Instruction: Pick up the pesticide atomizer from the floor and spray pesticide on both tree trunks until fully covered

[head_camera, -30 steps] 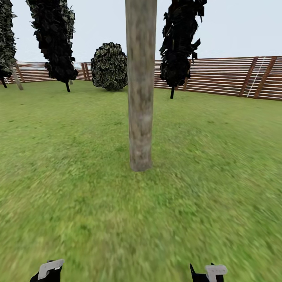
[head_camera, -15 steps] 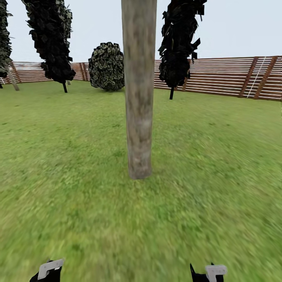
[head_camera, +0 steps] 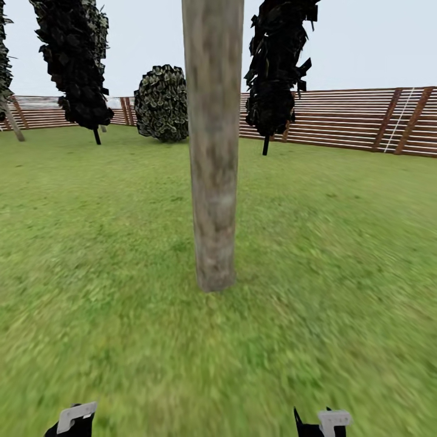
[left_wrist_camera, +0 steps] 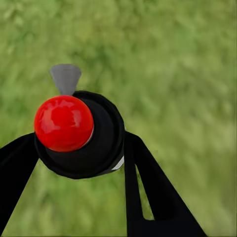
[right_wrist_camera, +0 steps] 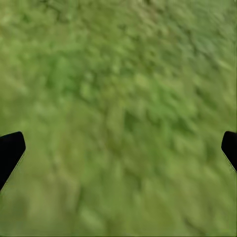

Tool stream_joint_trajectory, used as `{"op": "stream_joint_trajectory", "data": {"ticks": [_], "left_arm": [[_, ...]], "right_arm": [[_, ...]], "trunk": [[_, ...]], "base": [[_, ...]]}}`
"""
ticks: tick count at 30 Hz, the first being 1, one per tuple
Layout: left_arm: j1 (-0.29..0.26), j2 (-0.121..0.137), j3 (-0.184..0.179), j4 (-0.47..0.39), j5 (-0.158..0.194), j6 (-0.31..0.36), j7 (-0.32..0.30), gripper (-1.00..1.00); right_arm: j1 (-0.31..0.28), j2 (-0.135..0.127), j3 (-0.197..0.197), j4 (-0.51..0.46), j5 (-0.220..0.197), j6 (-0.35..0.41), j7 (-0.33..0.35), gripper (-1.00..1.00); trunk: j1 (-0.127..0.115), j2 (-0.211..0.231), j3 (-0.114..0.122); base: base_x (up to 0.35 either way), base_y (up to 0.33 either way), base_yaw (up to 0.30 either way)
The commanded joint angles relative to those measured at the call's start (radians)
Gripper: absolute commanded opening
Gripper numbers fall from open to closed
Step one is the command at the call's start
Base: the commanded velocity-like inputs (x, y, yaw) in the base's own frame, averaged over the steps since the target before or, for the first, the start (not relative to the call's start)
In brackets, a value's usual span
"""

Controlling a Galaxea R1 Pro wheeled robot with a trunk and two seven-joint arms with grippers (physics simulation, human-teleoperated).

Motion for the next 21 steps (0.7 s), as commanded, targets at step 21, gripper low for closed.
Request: {"op": "stream_joint_trajectory", "data": {"ticks": [21], "left_arm": [[-0.027, 0.077, -0.046, -0.030, -0.080, 0.025, -0.289, -1.00]], "right_arm": [[-0.112, -0.006, 0.060, -0.115, 0.479, 0.074, 0.228, 1.00]], "trunk": [[0.000, 0.000, -0.001]], "base": [[0.071, 0.000, 0.000]]}}
